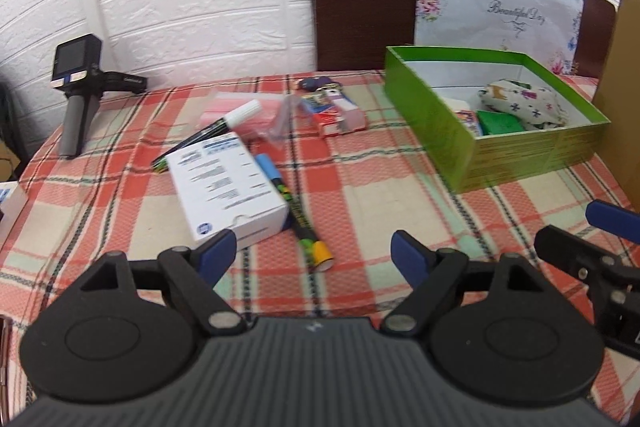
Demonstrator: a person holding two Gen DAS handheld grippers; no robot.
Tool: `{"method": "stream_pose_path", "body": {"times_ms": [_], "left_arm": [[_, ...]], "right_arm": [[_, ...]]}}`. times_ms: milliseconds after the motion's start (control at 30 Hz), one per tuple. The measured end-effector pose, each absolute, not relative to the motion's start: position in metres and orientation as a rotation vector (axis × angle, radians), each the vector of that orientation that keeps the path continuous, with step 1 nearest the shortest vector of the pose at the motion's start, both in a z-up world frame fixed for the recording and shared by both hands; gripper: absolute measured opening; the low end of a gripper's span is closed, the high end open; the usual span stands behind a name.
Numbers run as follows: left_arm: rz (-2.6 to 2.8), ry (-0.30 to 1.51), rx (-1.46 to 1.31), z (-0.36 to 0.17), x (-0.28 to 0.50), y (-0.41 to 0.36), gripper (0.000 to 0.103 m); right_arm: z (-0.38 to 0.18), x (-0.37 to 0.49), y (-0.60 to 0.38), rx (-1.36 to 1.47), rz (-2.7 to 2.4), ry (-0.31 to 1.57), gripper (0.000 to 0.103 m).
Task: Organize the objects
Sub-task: 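Move the right gripper back to the white HP box on the table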
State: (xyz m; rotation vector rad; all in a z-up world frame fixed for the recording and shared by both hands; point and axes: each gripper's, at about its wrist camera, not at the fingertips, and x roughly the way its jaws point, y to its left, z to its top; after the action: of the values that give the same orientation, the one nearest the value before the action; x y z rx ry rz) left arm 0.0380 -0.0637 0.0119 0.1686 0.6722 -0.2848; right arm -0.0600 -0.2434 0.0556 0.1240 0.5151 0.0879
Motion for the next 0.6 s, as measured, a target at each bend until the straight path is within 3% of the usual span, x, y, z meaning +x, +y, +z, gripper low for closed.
{"method": "stream_pose_path", "body": {"times_ms": [600], "left_arm": [[-0.073,0.710,0.115,-0.016,0.074,0.033,0.087]], "right_arm": [[0.032,-0.034,-0.173,-0.002,0.246,0.633,0.072]]}}
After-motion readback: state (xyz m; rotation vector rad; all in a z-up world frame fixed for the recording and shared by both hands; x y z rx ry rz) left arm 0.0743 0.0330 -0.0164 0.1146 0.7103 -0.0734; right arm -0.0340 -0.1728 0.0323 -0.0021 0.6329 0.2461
